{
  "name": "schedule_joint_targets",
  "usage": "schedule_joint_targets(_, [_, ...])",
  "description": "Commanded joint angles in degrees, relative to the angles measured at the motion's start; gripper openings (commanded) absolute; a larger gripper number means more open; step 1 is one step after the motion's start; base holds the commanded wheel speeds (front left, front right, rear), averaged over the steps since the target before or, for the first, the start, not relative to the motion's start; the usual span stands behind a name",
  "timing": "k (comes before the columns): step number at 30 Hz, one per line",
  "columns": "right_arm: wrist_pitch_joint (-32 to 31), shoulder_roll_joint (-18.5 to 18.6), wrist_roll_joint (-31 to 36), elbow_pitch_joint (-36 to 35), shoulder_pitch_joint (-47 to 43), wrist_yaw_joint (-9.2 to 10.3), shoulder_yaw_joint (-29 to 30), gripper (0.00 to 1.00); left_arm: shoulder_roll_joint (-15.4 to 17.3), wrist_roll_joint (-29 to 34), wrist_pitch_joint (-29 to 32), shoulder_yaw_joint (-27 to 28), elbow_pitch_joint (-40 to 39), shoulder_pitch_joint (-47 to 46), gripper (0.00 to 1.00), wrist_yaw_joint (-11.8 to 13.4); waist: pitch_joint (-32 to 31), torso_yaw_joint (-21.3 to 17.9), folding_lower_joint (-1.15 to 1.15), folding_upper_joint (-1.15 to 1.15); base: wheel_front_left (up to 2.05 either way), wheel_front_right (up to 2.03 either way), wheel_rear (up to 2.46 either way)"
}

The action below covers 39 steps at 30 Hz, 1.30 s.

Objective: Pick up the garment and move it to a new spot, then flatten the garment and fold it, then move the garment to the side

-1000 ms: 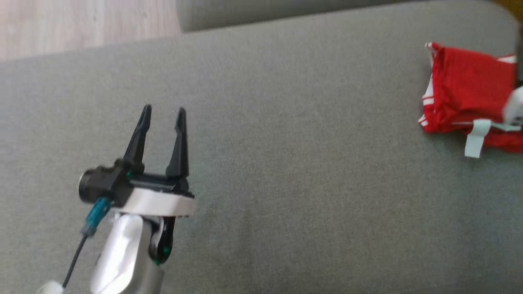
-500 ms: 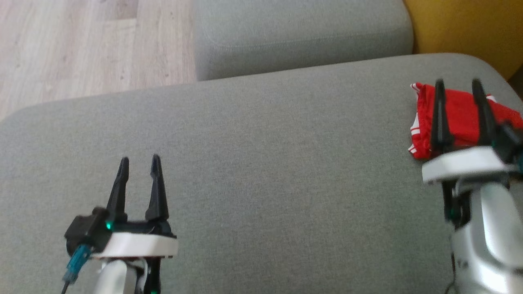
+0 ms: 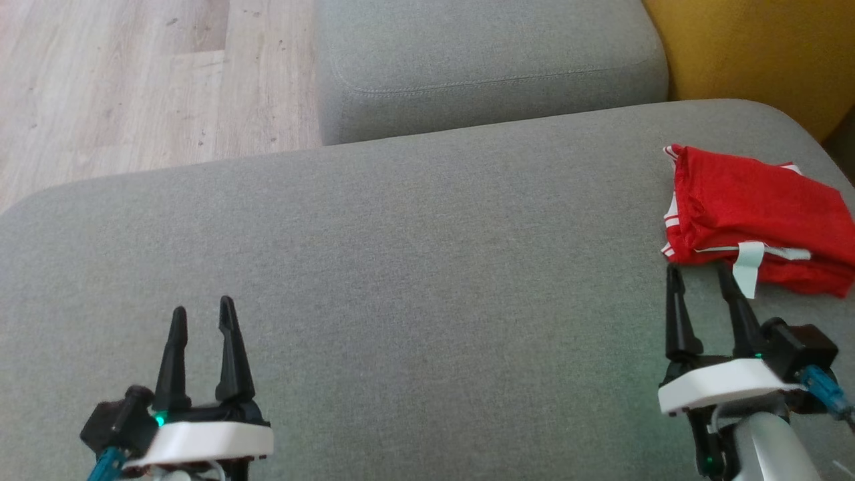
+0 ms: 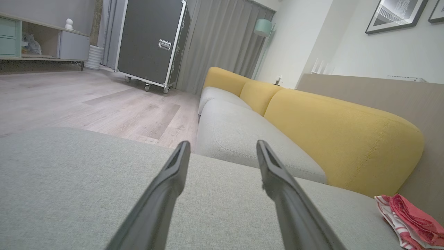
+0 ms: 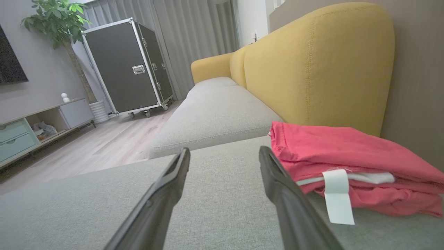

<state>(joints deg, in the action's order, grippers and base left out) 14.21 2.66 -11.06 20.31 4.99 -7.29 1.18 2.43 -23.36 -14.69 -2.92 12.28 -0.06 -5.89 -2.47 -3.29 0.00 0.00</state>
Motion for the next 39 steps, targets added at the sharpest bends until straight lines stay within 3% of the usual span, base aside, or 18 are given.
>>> schedule_joint_targets(1, [0.77,0.22,0.09,-2.19,1.40,-0.20,-1.66,1.00,0.44,0.21,-0.31,1.50,-2.05,-1.60,1.00,-0.20,-0.03,-0.03,0.00,0.00,0.33,-0.81,0.48])
schedule_joint_targets(13, [0.78,0.22,-0.25,-3.26,1.19,-0.20,-1.55,1.00,0.44,1.23,-0.31,1.77,-3.83,-1.05,1.00,-0.57,-0.30,-0.37,0.00,0.00,0.14,-0.26,0.13])
schedule_joint_targets(30, [0.78,0.22,-1.33,-3.33,1.28,-0.20,-1.95,1.00,0.44,-0.63,-0.31,2.22,-2.03,-1.12,1.00,0.85,-0.22,-0.50,0.00,0.00,0.00,0.00,0.00])
schedule_joint_targets(39, [0.79,0.22,-1.42,-3.72,1.66,-0.20,-1.90,1.00,0.44,-0.22,-0.31,2.38,-1.58,-1.50,1.00,2.86,0.24,-0.49,0.00,0.00,0.00,0.00,0.00])
